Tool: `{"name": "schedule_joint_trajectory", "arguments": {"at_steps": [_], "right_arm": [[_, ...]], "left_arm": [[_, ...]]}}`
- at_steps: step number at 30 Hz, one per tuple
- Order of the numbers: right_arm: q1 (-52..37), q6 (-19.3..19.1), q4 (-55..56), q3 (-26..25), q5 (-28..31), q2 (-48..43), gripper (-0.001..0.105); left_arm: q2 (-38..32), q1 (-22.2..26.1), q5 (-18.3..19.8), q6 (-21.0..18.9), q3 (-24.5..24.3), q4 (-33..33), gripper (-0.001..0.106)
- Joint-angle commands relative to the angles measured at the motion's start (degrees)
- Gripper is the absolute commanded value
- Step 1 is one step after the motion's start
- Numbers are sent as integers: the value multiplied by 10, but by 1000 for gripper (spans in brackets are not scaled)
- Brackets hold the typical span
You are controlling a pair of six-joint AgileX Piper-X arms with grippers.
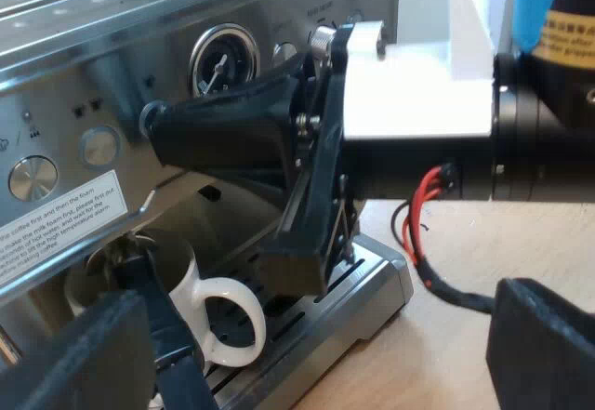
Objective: Place mug into machine
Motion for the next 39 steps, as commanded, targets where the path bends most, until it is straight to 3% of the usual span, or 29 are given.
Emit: {"name": "schedule_joint_trajectory", "arguments": {"at_steps": [1, 6, 13, 17, 39], "right_arm": [[-4, -7, -24, -6, 11, 8, 0], [-4, -7, -36, -6, 47, 13, 0], [-4, -7, -36, -6, 49, 13, 0], [-4, -7, -36, -6, 86, 13, 0], [-4, -5, -36, -6, 85, 13, 0]], "left_arm": [[-2, -4, 3, -3, -3, -7, 79], [-2, -4, 3, -3, -3, -7, 79], [-2, -4, 3, -3, -3, -7, 79], [-2, -4, 3, -3, -3, -7, 79], [-2, -4, 3, -3, -3, -7, 79]]}}
